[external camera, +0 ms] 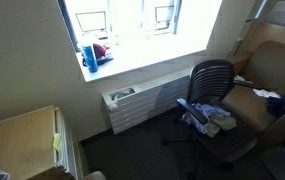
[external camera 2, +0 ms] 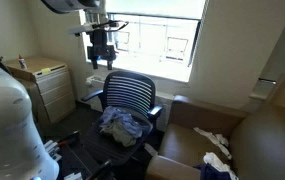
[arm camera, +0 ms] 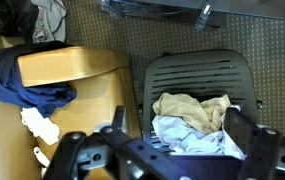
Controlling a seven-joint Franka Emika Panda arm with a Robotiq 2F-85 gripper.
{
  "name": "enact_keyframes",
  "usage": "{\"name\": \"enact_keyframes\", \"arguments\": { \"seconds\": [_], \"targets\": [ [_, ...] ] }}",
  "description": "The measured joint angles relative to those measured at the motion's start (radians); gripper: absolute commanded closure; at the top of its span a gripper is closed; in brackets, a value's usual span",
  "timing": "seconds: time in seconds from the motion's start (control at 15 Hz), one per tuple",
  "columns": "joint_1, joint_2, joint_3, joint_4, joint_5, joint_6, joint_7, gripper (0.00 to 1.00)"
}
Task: Move the brown clothing from the black chair to the brown chair
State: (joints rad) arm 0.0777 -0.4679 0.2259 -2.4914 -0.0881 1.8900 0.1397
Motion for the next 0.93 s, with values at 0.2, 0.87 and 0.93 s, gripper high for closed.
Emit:
{"name": "enact_keyframes", "arguments": {
  "seconds": [0.2, 0.87, 0.93],
  "targets": [
    [0.000, 0.000, 0.000, 0.000, 0.000, 0.000, 0.000, 0.00],
    [0.069, 0.250, 0.160, -0.025, -0.065, 0.316, 0.405, 0.00],
    [0.070, 0.309, 0.182, -0.021, -0.147, 0.382, 0.490, 0.00]
  ]
}}
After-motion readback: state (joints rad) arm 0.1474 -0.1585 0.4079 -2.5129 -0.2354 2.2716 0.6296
